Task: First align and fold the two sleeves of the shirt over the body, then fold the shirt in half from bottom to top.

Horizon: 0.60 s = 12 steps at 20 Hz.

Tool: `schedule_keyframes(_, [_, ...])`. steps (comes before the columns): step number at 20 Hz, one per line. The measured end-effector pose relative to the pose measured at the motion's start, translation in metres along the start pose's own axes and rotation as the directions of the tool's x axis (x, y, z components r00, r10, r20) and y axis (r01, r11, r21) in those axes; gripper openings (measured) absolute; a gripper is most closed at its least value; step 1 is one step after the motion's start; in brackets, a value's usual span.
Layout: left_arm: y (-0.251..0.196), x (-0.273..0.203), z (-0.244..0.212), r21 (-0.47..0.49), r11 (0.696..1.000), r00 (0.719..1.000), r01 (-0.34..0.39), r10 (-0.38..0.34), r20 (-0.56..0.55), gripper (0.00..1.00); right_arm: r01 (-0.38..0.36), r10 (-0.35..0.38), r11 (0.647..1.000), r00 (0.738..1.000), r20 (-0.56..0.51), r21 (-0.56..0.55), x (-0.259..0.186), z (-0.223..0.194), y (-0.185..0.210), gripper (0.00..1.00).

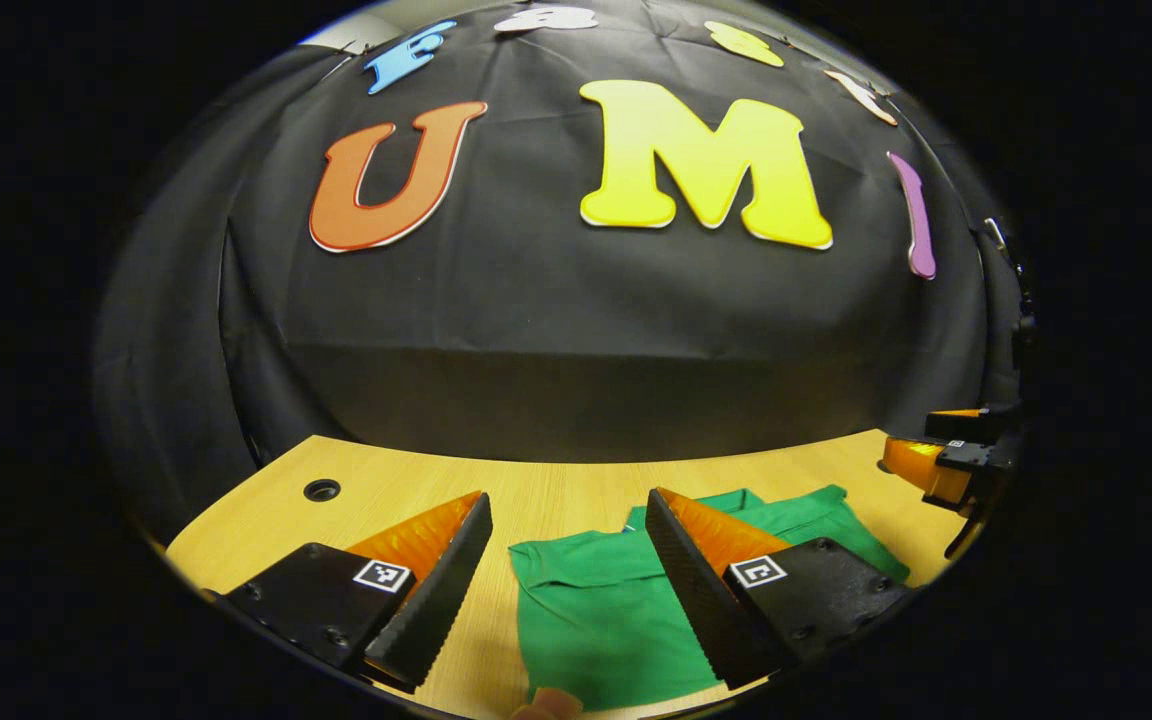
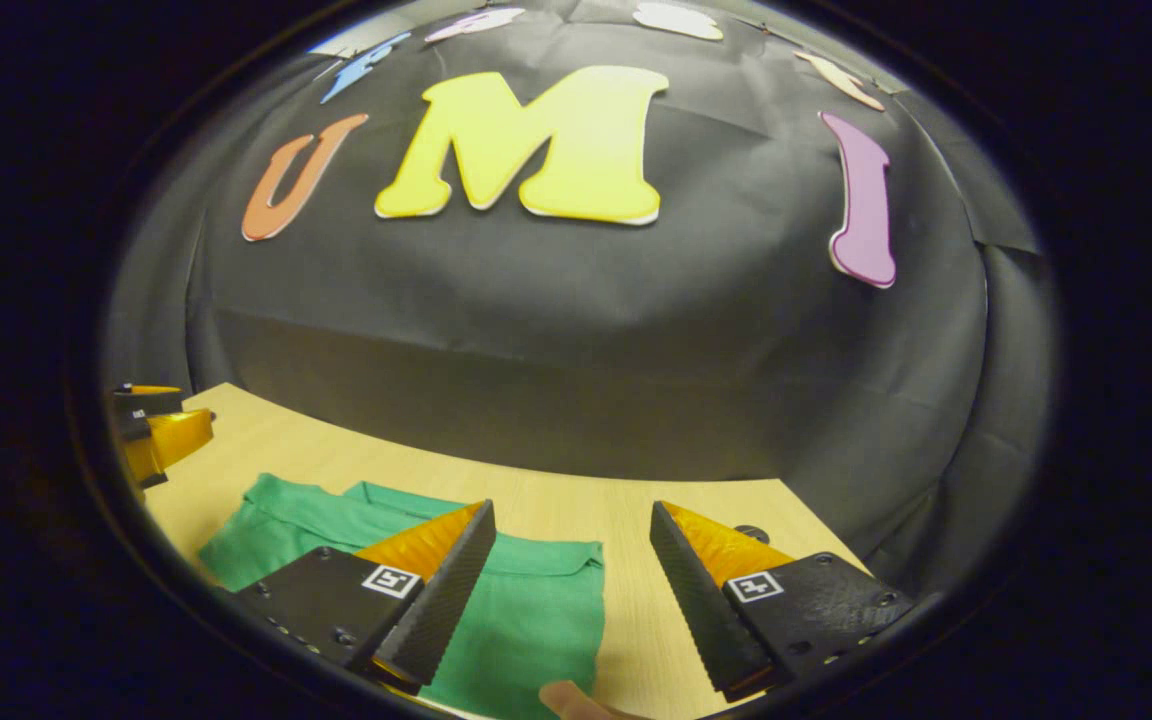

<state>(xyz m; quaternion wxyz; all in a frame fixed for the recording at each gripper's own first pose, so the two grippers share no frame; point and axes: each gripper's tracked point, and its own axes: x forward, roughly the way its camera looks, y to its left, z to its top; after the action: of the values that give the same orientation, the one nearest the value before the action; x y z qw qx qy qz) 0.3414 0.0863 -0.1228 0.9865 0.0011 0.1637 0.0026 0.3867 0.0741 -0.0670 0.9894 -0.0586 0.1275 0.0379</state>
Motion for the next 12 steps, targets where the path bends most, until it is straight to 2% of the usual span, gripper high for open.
schedule_keyframes(2, [-0.007, -0.035, 0.009, -0.009, 1.000, 0.998, -0.011, 0.012, 0.059, 1.00, -0.010, 0.009, 1.000, 0.999, 0.033, 0.010, -0.042, 0.011, -0.001, 0.95])
schedule_keyframes(4, [-0.024, -0.072, 0.006, -0.004, 0.999, 0.998, 0.037, -0.037, 0.041, 0.99, 0.002, -0.006, 0.999, 0.997, 0.080, 0.051, -0.085, 0.017, -0.009, 0.98])
schedule_keyframes(5, [-0.028, -0.089, 0.004, 0.016, 0.999, 0.999, 0.030, -0.031, 0.026, 0.98, -0.003, -0.002, 0.998, 0.997, 0.082, 0.067, -0.109, 0.016, -0.010, 0.95])
schedule_keyframes(6, [-0.028, -0.106, 0.007, 0.039, 0.999, 0.999, 0.015, -0.016, 0.034, 0.98, -0.032, 0.026, 0.998, 0.995, 0.092, 0.061, -0.131, 0.016, -0.008, 0.97])
schedule_keyframes(7, [-0.029, -0.125, 0.014, 0.054, 0.999, 0.998, 0.006, -0.009, 0.057, 0.99, -0.044, 0.038, 0.998, 0.994, 0.104, 0.047, -0.153, 0.018, -0.008, 0.93])
schedule_keyframes(8, [-0.031, -0.144, 0.021, 0.059, 0.998, 0.997, -0.002, -0.002, 0.083, 0.99, -0.043, 0.040, 0.999, 0.992, 0.121, 0.029, -0.176, 0.020, -0.012, 0.97])
schedule_keyframes(12, [-0.051, -0.216, 0.027, 0.040, 0.999, 0.992, 0.003, -0.008, 0.124, 0.98, -0.035, 0.029, 0.999, 0.981, 0.191, 0.027, -0.264, 0.022, -0.034, 0.95])
